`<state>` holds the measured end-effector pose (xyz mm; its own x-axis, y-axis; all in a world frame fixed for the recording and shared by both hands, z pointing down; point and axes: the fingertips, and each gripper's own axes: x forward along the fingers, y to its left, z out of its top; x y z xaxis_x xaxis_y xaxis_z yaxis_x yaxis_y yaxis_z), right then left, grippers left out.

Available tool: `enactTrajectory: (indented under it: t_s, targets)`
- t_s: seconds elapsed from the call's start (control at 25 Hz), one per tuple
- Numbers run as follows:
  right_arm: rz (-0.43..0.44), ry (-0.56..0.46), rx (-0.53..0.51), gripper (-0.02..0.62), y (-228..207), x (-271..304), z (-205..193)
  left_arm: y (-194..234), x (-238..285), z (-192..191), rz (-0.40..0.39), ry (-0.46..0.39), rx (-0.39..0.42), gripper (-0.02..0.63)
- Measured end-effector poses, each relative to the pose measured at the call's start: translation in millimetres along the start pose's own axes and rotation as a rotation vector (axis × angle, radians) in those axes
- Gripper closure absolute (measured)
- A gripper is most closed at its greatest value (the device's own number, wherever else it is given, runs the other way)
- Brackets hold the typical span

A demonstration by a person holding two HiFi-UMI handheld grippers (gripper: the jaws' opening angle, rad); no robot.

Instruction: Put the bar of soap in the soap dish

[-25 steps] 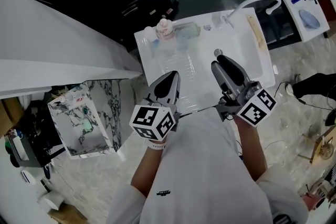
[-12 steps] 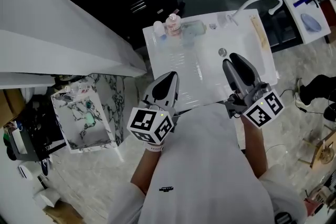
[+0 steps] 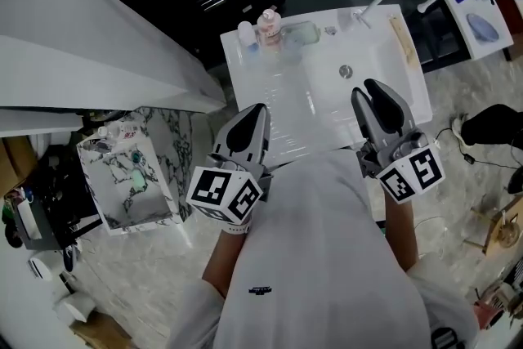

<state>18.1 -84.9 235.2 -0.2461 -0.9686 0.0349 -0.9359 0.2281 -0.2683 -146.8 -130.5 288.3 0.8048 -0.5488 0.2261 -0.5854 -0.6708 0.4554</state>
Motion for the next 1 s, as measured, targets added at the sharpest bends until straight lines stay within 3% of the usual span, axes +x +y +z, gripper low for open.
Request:
enactTrajectory:
  t_s: [0.16,0.4,0.48,1.0]
  targets:
    - [-0.012,0.019,-0.036,0.528,-1.5,-6.5,-0.7,-0.1,0.2,2.8,0.000,-0.007,0.012,0.597]
    - [-0.001,0.047,-0.047,0.538,2.8,-7.6,-4.8,-1.3,2.2,6.1,0.002,-0.014,0.016,0.597]
    - [-0.005,0.059,-0.049,0.581,3.3,-7.7,-6.9,-1.6,0.9,6.2,0.005,-0.015,0.015,0.597]
    - [-0.009,0.080,-0.029,0.583,5.8,-12.4,-13.4,-3.5,-3.9,-2.0,0.011,-0.003,0.020,0.597]
